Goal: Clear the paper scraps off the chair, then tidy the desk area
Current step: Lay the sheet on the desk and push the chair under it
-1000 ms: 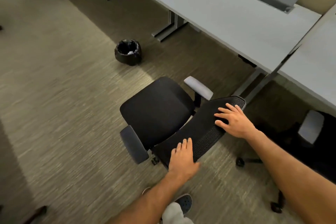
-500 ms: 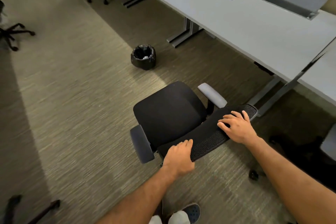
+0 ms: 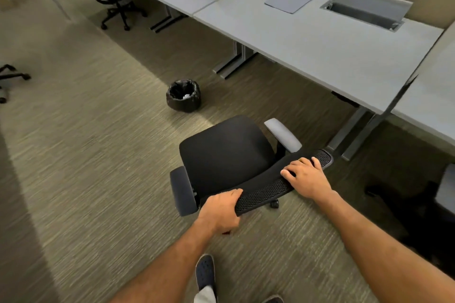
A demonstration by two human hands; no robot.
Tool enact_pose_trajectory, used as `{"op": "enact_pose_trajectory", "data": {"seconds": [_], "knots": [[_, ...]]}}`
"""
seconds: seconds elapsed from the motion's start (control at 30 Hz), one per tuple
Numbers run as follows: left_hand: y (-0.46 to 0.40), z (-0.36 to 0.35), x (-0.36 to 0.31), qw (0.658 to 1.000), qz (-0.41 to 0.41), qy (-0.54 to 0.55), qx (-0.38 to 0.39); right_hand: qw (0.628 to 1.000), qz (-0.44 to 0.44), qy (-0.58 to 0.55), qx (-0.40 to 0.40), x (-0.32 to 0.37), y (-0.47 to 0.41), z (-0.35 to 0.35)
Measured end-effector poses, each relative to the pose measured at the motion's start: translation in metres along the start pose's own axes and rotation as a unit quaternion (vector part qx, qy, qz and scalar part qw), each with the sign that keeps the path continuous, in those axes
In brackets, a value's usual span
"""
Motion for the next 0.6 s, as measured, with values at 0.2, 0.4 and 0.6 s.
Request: {"op": "enact_pose_trajectory", "data": {"seconds": [0.2, 0.4, 0.6], "knots": [[-0.035, 0.040, 0.052, 0.999, -0.033, -0.030, 0.010, 0.999, -0.008, 0.043, -0.021, 0.027, -0.034, 0.014], [-0.085, 0.087, 0.104, 0.992, -0.105, -0.050, 0.049, 0.995, -0.064, 0.057, -0.047, 0.037, -0.083, 0.033], [-0.145, 0.142, 0.165, 0.982, -0.162, -0.062, 0.067, 0.987, -0.150, 0.042, -0.050, 0.060, -0.134, 0.041]]}}
Point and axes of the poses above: each hand's wrist, its own y-axis away from the middle knuckle, its own z-axis out of the back of the hand, x = y × z, the point moved 7 cm from there along -y, towards the middle knuckle, and after that the axes turned 6 degrees about x, right-handed, at the moved point
